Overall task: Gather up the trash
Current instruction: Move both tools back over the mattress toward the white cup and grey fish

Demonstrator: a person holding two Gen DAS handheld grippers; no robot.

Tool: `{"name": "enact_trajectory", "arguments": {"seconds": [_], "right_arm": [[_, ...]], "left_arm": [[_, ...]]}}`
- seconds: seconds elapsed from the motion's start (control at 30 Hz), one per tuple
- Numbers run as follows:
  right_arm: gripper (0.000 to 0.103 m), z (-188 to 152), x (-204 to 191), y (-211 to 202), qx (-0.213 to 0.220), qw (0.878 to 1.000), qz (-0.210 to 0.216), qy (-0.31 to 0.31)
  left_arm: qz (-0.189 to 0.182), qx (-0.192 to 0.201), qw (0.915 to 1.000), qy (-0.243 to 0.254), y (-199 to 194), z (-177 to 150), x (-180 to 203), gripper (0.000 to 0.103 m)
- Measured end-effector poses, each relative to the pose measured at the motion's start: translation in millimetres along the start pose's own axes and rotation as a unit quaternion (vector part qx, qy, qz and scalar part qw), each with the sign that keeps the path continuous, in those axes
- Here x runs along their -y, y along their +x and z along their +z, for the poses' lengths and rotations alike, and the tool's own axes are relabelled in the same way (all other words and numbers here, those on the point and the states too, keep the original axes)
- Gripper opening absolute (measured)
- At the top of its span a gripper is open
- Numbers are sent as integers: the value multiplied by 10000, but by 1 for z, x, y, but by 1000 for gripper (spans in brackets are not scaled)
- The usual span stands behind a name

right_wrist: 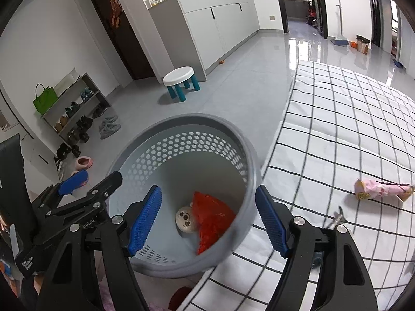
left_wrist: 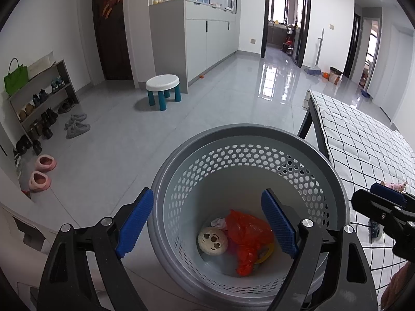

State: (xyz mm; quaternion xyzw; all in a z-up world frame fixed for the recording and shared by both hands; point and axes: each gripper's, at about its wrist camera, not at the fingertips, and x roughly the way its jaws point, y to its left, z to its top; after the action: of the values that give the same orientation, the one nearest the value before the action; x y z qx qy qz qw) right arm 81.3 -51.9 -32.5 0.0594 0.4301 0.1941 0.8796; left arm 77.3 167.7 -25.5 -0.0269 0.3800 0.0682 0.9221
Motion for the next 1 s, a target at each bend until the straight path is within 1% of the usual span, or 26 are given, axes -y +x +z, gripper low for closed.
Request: {"name": "enact_trajectory", "arguments": {"seconds": [0.2, 0.5, 0.8, 1.0], "right_arm": [[72, -7, 11, -19, 163, 9997, -188, 87], [72, -27, 51, -51, 309, 9969, -569, 450], [72, -46, 92, -89, 602, 9899, -976, 828], [72, -56, 116, -108, 695, 9852, -1157, 1062]], "left_arm": [[-82, 45, 9998, -147, -13, -7, -8, 83], [-82, 148, 9995, -255, -32, -19, -14, 83], [-184, 233, 9993, -205, -41, -23, -8, 83], [-200, 198, 9996, 20, -42, -26, 3, 84]]}}
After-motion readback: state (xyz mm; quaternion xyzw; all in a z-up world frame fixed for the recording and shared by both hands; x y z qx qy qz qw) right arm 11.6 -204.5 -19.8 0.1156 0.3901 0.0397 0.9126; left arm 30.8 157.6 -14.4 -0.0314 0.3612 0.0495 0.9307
